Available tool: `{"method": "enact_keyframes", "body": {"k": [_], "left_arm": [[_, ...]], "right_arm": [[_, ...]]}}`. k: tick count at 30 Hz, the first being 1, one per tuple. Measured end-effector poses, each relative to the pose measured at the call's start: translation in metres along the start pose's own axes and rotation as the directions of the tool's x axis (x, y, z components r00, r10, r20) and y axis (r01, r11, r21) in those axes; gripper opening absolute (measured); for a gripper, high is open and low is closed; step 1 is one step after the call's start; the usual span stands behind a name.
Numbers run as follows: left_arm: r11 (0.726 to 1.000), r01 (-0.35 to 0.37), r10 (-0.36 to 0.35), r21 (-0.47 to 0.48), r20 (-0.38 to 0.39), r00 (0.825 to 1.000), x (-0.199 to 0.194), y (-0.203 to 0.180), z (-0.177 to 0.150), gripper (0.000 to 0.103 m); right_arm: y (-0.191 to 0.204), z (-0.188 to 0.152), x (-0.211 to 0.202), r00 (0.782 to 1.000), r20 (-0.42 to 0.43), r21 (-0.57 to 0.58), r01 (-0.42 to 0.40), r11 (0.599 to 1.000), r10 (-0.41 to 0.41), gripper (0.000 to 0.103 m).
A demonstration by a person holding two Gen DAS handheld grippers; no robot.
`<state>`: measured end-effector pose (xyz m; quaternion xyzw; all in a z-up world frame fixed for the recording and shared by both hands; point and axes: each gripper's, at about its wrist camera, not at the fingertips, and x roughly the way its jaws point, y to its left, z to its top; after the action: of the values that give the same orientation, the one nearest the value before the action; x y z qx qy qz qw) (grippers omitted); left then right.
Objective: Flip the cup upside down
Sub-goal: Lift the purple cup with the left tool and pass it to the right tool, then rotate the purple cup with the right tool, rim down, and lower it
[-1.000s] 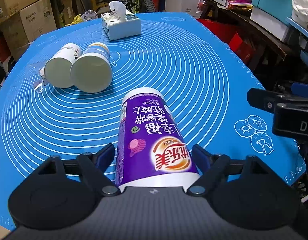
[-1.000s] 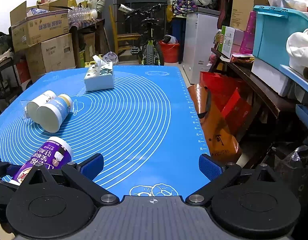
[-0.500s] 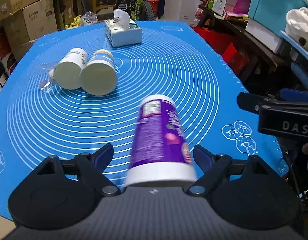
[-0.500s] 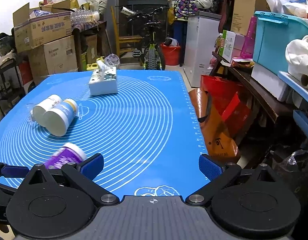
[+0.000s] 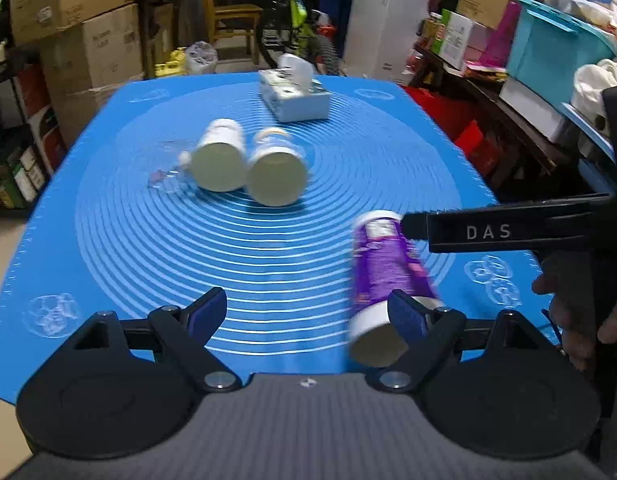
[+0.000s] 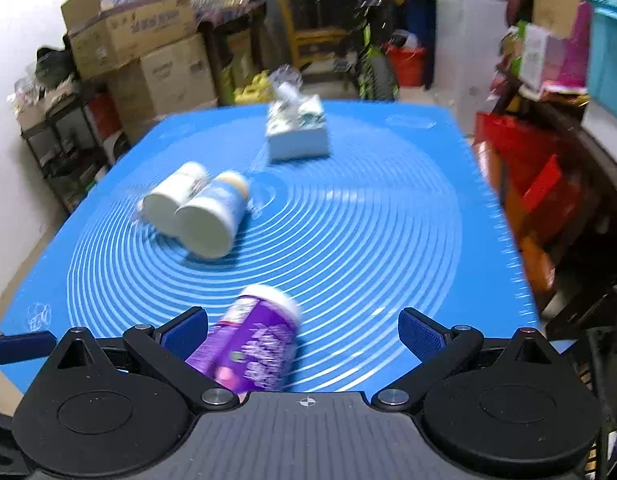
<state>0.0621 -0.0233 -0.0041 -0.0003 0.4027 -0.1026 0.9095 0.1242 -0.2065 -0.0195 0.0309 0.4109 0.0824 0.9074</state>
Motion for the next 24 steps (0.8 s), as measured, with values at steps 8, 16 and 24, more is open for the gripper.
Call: {"method": "enact_keyframes", "body": {"k": [8,16,24], "left_arm": [[0.994,-0.102,0.101,-0.023,-0.044,0.994,0.031,0.036,-0.006,0.089],[0.996,-0.093,0.092,-0.018,-0.040,0.995,0.043,0.039,-0.005,0.089],[0.997,-0.079,0.079,-0.024,0.009,0.997,0.042,0.034,-0.001,0.089]], "right_arm": [[0.001,0.001,0.055,0.968,-0.230,0.127,-0.069,0.989,0.097,0.096],[0.004,0.003,0.055,0.940,-0.265,0.147,-0.181,0.972,0.215,0.073],[0.009,0.005,0.015,0.994,0.023,-0.001,-0.107,0.994,0.107,0.072]]}}
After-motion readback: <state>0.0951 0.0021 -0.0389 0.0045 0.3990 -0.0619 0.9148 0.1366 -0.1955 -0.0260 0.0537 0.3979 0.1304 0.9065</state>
